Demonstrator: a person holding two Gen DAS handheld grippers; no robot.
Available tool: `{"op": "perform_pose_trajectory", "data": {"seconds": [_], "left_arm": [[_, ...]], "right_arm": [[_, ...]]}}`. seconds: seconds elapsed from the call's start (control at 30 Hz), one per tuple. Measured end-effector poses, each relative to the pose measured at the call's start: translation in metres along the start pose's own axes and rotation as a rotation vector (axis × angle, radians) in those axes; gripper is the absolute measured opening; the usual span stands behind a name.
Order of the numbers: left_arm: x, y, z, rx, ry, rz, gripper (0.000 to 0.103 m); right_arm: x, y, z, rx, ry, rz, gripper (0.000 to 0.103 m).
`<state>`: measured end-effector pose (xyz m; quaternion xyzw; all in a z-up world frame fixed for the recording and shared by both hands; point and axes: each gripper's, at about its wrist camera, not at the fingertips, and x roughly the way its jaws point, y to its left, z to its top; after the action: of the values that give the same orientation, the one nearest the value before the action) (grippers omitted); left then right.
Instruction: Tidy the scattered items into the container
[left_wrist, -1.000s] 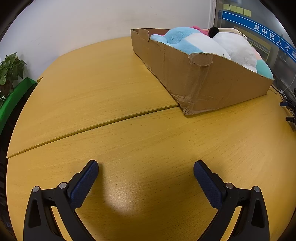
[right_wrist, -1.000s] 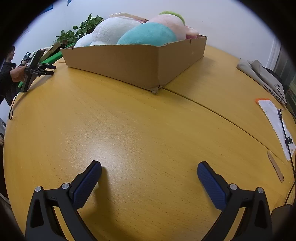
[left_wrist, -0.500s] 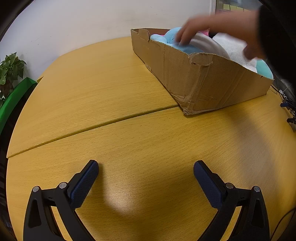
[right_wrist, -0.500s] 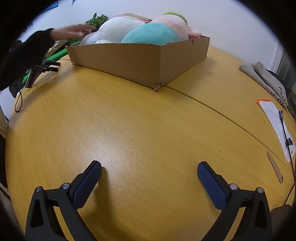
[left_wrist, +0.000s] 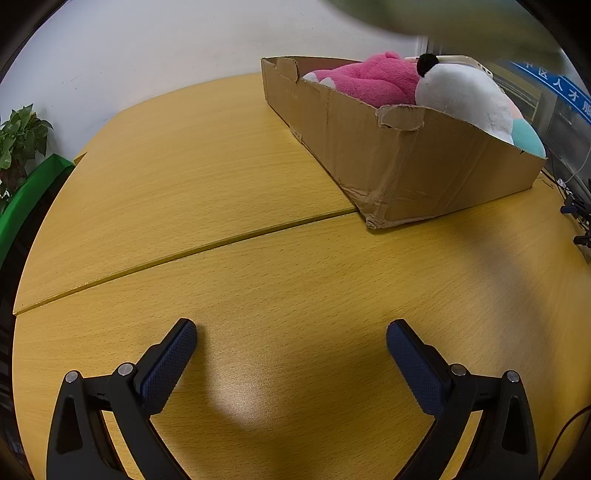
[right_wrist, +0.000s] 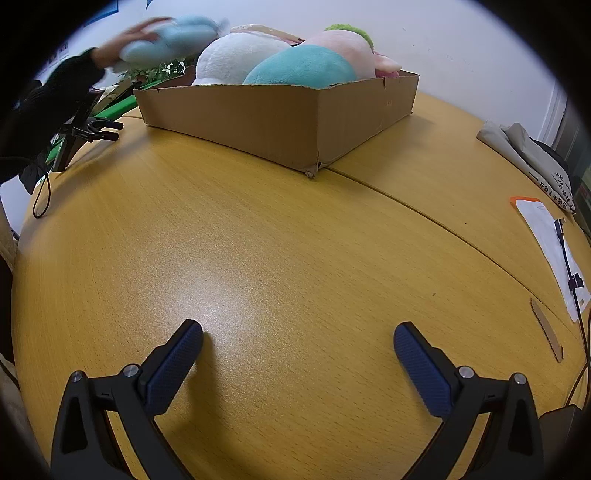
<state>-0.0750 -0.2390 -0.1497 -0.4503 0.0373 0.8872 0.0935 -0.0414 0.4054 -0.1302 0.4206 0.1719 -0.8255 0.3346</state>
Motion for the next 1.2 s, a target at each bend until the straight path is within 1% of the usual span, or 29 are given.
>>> {"op": "perform_pose_trajectory", "data": {"seconds": [0.23, 0.27, 1.2], "left_arm": [[0.0005, -0.0002, 0.0004, -0.001, 0.0, 0.001, 0.103], [0.0003, -0.0005, 0.0003, -0.001, 0.0, 0.001, 0.103], [-0.0014, -0.0013, -0.0018, -0.006, 0.0, 0.006, 0.103]], "right_arm": [[0.0006, -0.0003, 0.0002, 0.0, 0.0, -0.001, 0.103], [0.0004, 0.0, -0.0001, 0.019, 0.0, -0.014, 0.103], [0.0015, 0.0, -0.0005, 0.031, -0.001, -0.025, 0.103]]}}
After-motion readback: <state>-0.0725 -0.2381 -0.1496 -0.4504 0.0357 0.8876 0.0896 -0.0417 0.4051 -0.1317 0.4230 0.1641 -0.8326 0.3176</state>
